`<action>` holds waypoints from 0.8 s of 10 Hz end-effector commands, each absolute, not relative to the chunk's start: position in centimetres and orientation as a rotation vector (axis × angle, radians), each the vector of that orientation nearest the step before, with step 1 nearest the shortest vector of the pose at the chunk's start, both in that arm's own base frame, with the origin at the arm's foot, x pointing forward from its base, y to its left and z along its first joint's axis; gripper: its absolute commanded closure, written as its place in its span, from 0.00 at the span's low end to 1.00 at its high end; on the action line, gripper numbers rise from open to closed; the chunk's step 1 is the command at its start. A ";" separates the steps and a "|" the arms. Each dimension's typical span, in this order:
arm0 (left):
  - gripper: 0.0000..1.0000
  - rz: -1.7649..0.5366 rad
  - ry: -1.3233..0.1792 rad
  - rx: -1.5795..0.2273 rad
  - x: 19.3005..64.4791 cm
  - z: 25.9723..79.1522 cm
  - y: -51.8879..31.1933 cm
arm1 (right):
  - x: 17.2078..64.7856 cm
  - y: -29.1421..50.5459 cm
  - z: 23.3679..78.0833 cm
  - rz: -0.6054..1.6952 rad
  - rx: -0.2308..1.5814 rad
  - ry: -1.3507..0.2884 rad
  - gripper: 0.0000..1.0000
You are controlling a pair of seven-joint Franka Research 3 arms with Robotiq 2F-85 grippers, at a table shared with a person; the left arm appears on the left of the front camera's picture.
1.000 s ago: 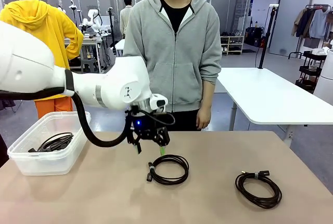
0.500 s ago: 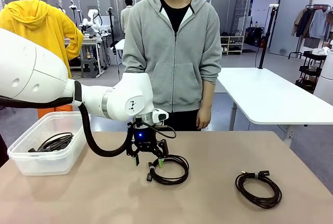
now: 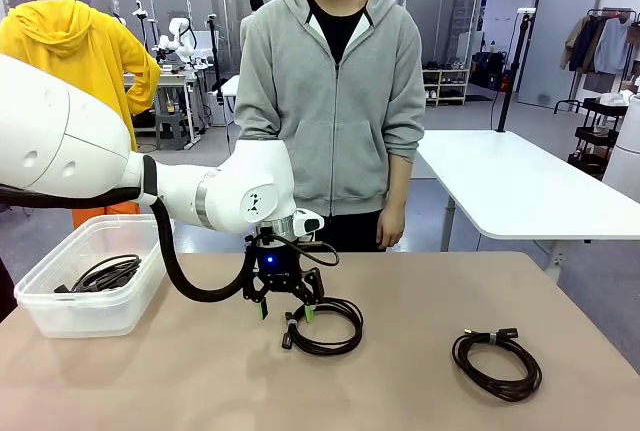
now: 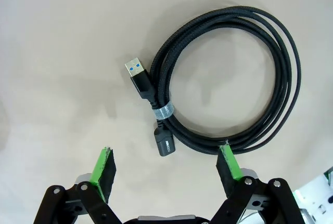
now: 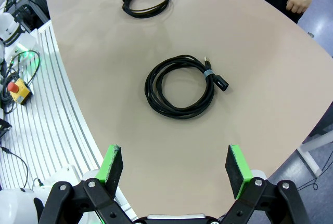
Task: Organize and store the cables.
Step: Place the USB Extension Cable into the Organizing box.
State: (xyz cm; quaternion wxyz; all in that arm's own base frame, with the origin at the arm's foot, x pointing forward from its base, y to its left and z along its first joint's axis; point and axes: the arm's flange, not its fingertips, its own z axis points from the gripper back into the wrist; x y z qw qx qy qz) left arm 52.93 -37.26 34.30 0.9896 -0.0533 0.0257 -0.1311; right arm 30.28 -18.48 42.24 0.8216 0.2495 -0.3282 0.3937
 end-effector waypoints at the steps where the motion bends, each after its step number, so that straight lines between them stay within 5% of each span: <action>1: 0.01 -0.122 0.005 -0.074 53.6 33.0 -38.4 | 30.2 -18.5 42.2 0.849 0.535 -0.721 0.00; 4: 0.01 0.012 -0.055 -0.074 54.4 32.0 -38.7 | 30.2 -18.5 42.2 0.849 0.535 -0.721 0.00; 7: 0.13 0.086 -0.074 -0.036 54.6 30.7 -39.0 | 30.2 -18.5 42.2 0.849 0.535 -0.721 0.00; 8: 0.41 0.112 -0.092 -0.022 54.5 30.5 -39.3 | 30.2 -18.5 42.2 0.849 0.535 -0.721 0.00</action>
